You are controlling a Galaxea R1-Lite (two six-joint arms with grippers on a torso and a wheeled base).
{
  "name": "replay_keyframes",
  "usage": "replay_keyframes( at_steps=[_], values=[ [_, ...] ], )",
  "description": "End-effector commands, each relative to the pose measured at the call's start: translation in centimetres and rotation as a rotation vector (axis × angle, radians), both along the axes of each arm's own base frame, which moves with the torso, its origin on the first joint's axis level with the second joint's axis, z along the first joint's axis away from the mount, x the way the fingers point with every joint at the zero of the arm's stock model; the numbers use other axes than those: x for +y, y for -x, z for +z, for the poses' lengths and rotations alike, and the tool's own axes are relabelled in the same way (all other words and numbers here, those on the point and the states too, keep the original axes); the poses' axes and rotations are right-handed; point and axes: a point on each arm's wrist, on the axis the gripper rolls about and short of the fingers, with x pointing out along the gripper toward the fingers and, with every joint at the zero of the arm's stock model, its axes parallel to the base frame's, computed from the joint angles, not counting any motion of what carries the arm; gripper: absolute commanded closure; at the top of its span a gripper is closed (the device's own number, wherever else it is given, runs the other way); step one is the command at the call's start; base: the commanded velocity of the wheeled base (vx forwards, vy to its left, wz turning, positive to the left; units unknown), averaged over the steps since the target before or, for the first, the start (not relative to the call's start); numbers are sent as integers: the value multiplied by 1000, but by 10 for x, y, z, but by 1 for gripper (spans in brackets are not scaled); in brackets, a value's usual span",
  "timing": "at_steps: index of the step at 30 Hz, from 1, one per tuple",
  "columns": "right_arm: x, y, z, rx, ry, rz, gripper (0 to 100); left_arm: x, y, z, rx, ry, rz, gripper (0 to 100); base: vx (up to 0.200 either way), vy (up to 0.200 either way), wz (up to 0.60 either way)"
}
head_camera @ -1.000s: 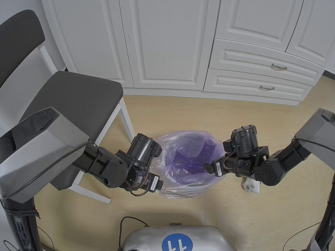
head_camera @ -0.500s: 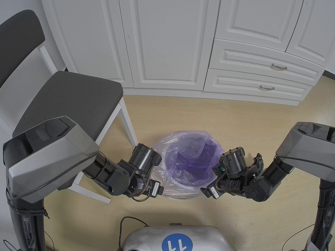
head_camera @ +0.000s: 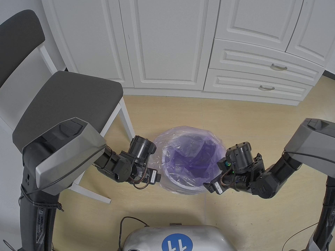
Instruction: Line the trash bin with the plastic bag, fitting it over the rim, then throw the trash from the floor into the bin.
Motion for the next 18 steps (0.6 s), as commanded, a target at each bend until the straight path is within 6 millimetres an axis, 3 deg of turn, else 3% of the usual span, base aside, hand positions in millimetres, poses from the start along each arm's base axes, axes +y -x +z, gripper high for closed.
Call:
replay_keyframes(
  at_steps=[1, 5, 10, 18],
  values=[
    [-14, 1, 37, -81, -57, -23, 0, 1, -7, -24, 39, -9, 3, 0, 0, 0, 0],
    [-36, -2, 64, -137, -105, -57, 0, -1, -6, -17, 24, 8, 3, 0, 0, 0, 0],
    [-50, -9, 73, -162, -125, -87, 0, 0, 1, 3, -2, 25, -2, 0, 0, 0, 0],
    [-71, -13, 90, -204, -157, -117, 0, 4, 38, 40, -39, 32, -32, 0, 0, 0, 0]
  ],
)
